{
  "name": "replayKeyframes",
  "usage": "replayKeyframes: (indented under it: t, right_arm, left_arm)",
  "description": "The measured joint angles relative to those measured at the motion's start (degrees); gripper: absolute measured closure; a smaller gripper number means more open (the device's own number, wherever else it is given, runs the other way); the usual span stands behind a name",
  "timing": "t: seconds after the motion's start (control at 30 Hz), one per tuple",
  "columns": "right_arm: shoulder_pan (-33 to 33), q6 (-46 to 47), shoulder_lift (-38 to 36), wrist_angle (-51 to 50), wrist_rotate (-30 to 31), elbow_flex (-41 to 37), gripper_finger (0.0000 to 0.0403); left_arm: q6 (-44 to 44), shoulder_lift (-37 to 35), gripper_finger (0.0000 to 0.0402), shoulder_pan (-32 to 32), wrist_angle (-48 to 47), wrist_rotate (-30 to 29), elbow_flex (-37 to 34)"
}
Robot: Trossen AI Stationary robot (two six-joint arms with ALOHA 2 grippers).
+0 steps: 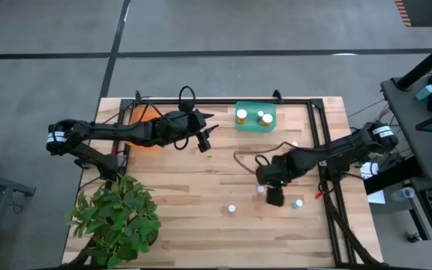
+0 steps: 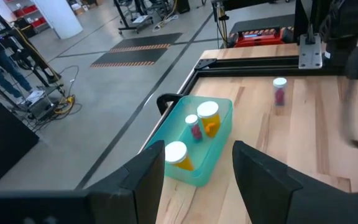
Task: Pick and place medicine bottles into bin by pill shape (circle, oval)
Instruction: Put the pink tablet bottle into the orange bin
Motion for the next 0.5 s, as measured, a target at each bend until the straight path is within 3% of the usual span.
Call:
replayKeyframes:
  t: [0.1,0.23,0.5]
  right_arm:
    - [4.06,-5.31,-2.95,4.10,2.72,-4.41,0.0177]
    - [6.28,-5.41,-7.56,13.60,8.21,-12.69,0.0177]
    - [6.53,-5.12,-9.95,46.79,10.05,-31.51,0.0177]
  left_arm:
    - [0.50,-0.02,0.0232,0.00,-0.02,0.00,-0.01]
    - [0.96,-0.02,0.0232,0.00,0.00,0.01,-0.01]
    - [0.98,-0.02,0.0232,0.00,0.02,0.00,-0.01]
